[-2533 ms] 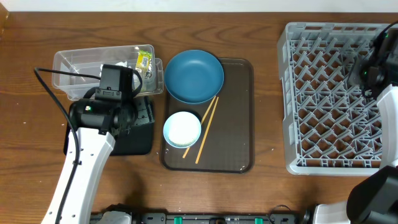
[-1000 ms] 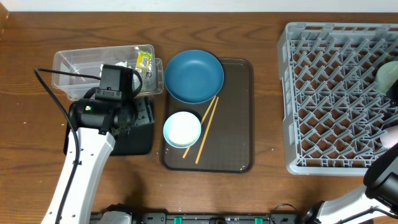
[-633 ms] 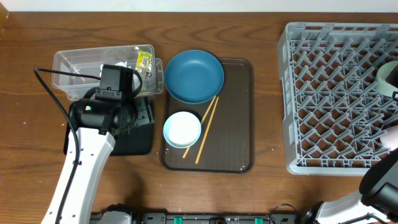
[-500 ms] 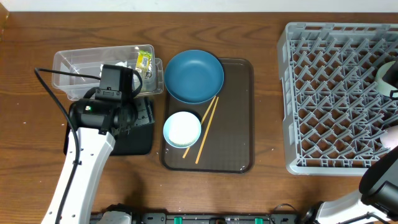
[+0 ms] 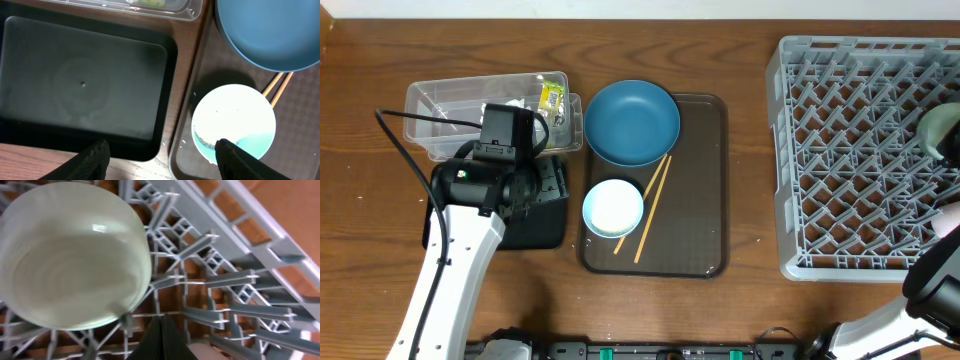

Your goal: Sort waste into correct bins and load items into the dishwasher rack

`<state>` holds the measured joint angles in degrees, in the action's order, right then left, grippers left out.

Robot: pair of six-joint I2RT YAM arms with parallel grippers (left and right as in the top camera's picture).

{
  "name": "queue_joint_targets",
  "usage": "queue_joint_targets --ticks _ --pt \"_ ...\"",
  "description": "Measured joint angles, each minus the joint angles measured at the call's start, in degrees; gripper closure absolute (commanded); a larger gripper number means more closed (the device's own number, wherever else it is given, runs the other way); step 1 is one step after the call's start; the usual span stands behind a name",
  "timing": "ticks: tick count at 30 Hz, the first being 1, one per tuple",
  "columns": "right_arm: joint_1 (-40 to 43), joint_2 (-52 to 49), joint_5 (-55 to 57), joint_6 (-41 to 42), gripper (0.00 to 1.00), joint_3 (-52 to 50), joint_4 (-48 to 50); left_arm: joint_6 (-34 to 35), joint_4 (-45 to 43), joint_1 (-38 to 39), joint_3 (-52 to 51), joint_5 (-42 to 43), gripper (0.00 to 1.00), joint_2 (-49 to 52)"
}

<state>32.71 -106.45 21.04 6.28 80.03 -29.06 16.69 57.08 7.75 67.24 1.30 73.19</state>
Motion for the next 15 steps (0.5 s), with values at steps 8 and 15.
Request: queue_joint_targets --ticks 8,15 --pt "-0.20 0.81 -4.85 1.03 0.90 0.00 -0.13 0.00 0.00 0.00 0.00 0.00 0.29 0.00" --pt "-4.20 9.33 -16.65 2.05 0.72 0.00 -3.56 0.00 0.00 0.00 0.00 0.00 0.29 0.00"
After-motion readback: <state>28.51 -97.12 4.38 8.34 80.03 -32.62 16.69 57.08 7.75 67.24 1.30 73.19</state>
